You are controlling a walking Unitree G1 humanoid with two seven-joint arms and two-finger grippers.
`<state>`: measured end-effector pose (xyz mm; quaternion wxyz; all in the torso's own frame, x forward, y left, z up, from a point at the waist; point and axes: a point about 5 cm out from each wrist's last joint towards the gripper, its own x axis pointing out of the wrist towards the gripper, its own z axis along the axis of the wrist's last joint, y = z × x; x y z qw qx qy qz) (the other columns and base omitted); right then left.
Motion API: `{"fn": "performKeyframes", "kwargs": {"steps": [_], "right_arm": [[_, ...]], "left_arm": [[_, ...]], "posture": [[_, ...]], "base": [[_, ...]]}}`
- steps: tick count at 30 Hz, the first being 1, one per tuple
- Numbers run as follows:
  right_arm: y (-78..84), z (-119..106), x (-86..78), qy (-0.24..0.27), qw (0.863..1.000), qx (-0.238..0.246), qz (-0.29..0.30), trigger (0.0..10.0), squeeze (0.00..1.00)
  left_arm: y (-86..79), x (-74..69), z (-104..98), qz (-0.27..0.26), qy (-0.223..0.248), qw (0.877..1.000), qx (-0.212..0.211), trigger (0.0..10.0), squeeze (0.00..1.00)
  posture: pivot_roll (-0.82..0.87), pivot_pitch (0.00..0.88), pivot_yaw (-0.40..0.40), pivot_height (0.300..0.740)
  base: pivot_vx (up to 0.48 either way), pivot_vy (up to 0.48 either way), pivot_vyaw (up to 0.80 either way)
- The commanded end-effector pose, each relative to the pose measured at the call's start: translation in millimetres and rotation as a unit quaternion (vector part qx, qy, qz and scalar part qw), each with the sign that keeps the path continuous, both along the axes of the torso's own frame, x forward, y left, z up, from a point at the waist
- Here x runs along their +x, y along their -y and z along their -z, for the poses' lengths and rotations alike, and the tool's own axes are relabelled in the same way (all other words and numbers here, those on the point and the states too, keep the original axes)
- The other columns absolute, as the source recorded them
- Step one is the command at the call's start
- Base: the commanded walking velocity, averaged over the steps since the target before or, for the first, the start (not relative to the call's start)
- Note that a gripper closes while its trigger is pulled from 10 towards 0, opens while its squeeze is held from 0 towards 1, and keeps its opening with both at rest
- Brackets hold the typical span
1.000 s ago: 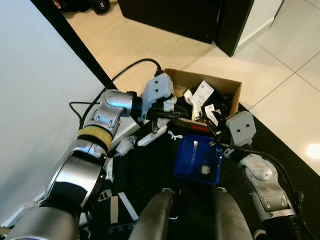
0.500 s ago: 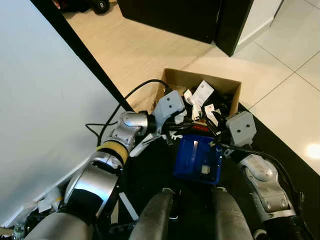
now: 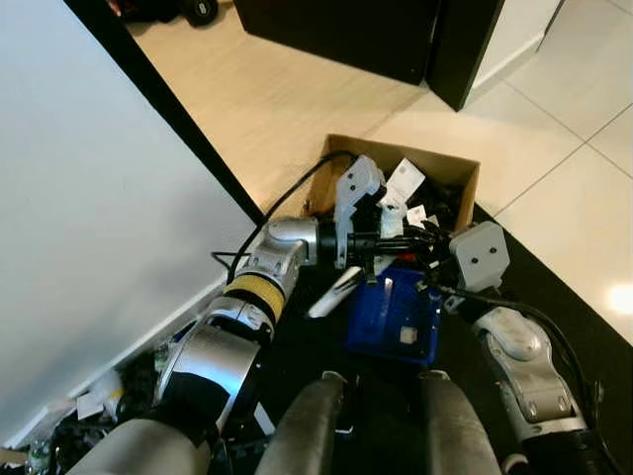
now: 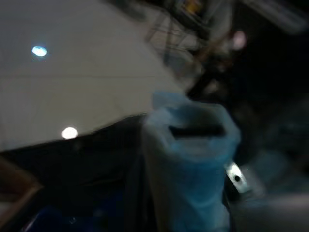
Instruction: Sweep floor
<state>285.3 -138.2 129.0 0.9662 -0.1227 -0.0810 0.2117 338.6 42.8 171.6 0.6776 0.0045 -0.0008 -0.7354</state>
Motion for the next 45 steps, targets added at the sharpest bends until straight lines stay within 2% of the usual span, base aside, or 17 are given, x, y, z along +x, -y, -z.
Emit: {"fn": "performKeyframes", "kwargs": {"steps": [1,3,5,8,10,11,13,15,20,24,25,29,32,36,40,41,45], "right_arm": [[3.9,42,-8.9,-0.105,0.994,-0.011,0.014,10.0,0.0],[4.6,42,-8.8,-0.105,0.994,-0.01,0.016,10.0,0.0],[4.7,42,-8.8,-0.105,0.994,-0.009,0.016,10.0,0.0],[5.4,43,-8.4,-0.107,0.994,-0.007,0.017,10.0,0.0],[5.5,43,-8.3,-0.107,0.994,-0.007,0.017,10.0,0.0],[4.6,43,-7.2,-0.107,0.994,-0.006,0.017,10.0,0.0],[4.3,44,-7.0,-0.107,0.994,-0.006,0.016,10.0,0.0],[2.3,44,-5.2,-0.107,0.994,-0.005,0.014,10.0,0.0],[0.2,43,-3.0,-0.105,0.994,-0.004,0.011,10.0,0.0],[0.9,42,-2.6,-0.104,0.995,-0.004,0.011,10.0,0.0],[1.3,43,-3.0,-0.104,0.994,-0.005,0.01,10.0,0.0],[0.8,42,-3.5,-0.103,0.995,-0.005,0.011,10.0,0.0],[3.5,43,-5.8,-0.103,0.995,-0.004,0.015,10.0,0.0],[4.5,44,-7.3,-0.104,0.994,-0.004,0.018,10.0,0.0],[3.8,44,-7.4,-0.104,0.994,-0.003,0.019,10.0,0.0],[2.1,44,-6.9,-0.104,0.994,-0.003,0.017,10.0,0.0],[0.2,43,-5.9,-0.104,0.994,-0.001,0.015,10.0,0.0]], "left_arm": [[10.2,-19.9,10,0.113,-0.028,0.993,0.015,10.0,0.0],[-3.2,-41.2,-4,0.186,-0.06,0.981,0.011,10.0,0.0],[-5.2,-45.2,-7,0.196,-0.065,0.978,0.009,10.0,0.0],[-22.0,-51.3,-39,0.214,-0.052,0.975,-0.004,10.0,0.0],[-24.1,-51.4,-44,0.215,-0.049,0.975,-0.005,10.0,0.0],[-32.5,-45.2,-63,0.198,-0.022,0.98,-0.017,10.0,0.0],[-35.3,-45.4,-68,0.195,-0.017,0.981,-0.019,10.0,0.0],[-47.4,-38.0,-84,0.157,0.029,0.987,-0.01,10.0,0.0],[-64.9,-27.9,-94,0.091,0.098,0.991,0.029,10.0,0.0],[-71.0,-13.0,-81,0.022,0.103,0.993,0.053,10.0,0.0],[-68.9,-8.0,-66,0.003,0.096,0.993,0.075,10.0,0.0],[-67.8,-3.9,-48,-0.013,0.07,0.993,0.089,10.0,0.0],[-67.7,4.6,-15,-0.052,0.057,0.986,0.145,10.0,0.0],[-65.0,9.5,-3,-0.083,0.059,0.983,0.155,10.0,0.0],[-54.2,11.6,11,-0.116,0.037,0.984,0.132,10.0,0.0],[-45.7,10.6,15,-0.124,0.018,0.987,0.104,10.0,0.0],[-33.7,6.6,16,-0.114,-0.008,0.991,0.065,10.0,0.0]], "posture": [[-0.07,0.452,0.157,0.74],[-0.06,0.452,0.156,0.74],[-0.06,0.452,0.156,0.74],[-0.04,0.447,0.153,0.74],[-0.04,0.447,0.153,0.74],[-0.03,0.444,0.152,0.74],[-0.03,0.444,0.152,0.74],[-0.02,0.431,0.151,0.74],[-0.02,0.429,0.149,0.74],[-0.02,0.431,0.146,0.74],[-0.02,0.431,0.146,0.74],[-0.04,0.439,0.151,0.74],[-0.04,0.44,0.154,0.74],[-0.04,0.441,0.158,0.74],[-0.04,0.443,0.158,0.74],[-0.04,0.446,0.157,0.74],[-0.04,0.45,0.156,0.74]], "base": [[0.0,0.0,0.0],[0.0,0.0,0.0],[0.0,0.0,0.0],[0.0,0.0,0.0],[0.0,0.0,0.0],[0.0,0.0,0.0],[0.0,0.0,0.0],[0.0,0.0,0.0],[0.0,0.0,0.0],[0.0,0.0,0.0],[0.0,0.0,0.0],[0.0,0.0,0.0],[0.0,0.0,0.0],[0.0,0.0,0.0],[0.0,0.0,0.0],[0.0,0.0,0.0],[0.0,0.0,0.0]]}}
